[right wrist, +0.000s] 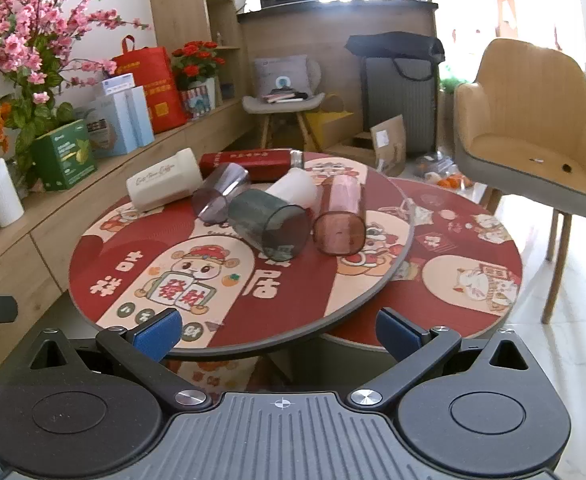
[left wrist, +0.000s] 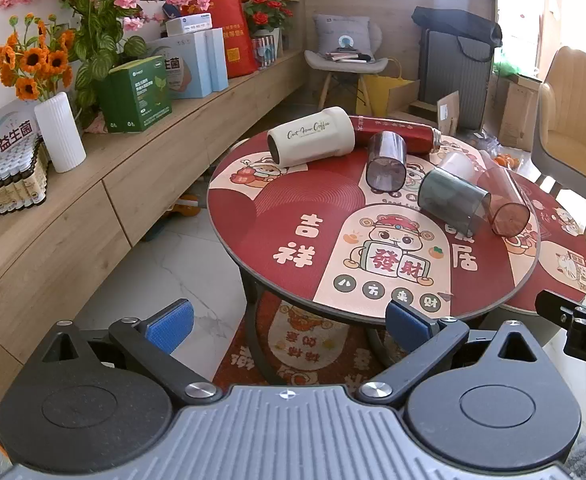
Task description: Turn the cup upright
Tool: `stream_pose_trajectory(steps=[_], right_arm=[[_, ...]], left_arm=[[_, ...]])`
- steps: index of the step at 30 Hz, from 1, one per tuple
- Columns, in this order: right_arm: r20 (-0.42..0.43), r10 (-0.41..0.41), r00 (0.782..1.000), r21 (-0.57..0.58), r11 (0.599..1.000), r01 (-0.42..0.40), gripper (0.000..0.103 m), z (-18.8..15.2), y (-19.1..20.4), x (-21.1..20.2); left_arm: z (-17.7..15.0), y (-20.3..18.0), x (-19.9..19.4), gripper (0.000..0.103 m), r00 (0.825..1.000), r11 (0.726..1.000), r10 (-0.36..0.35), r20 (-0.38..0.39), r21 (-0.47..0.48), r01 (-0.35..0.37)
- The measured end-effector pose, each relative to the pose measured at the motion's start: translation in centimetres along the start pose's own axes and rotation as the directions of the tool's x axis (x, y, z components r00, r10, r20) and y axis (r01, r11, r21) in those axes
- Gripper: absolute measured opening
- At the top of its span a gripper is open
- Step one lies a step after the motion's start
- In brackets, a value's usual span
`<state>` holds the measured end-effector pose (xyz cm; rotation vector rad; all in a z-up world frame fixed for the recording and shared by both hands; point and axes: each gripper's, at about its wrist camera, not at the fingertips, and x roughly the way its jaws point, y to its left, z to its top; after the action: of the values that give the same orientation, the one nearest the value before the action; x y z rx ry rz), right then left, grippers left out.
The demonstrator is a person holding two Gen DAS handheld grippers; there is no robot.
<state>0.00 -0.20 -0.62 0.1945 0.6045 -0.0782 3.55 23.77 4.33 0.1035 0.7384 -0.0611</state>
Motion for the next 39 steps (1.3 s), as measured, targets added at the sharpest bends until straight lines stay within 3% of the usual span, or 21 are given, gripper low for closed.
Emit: stream_pose_trajectory(steps=[39], right_arm=[[-0.01, -0.032, 0.999, 0.002, 0.999, 0.032, 0.103, 0.52, 0.48, 0.02]], left_arm=[[-0.17, 0.04, 0.35, 0.103, 1.0, 1.0, -0.023, -0.015, 0.002, 0.023]])
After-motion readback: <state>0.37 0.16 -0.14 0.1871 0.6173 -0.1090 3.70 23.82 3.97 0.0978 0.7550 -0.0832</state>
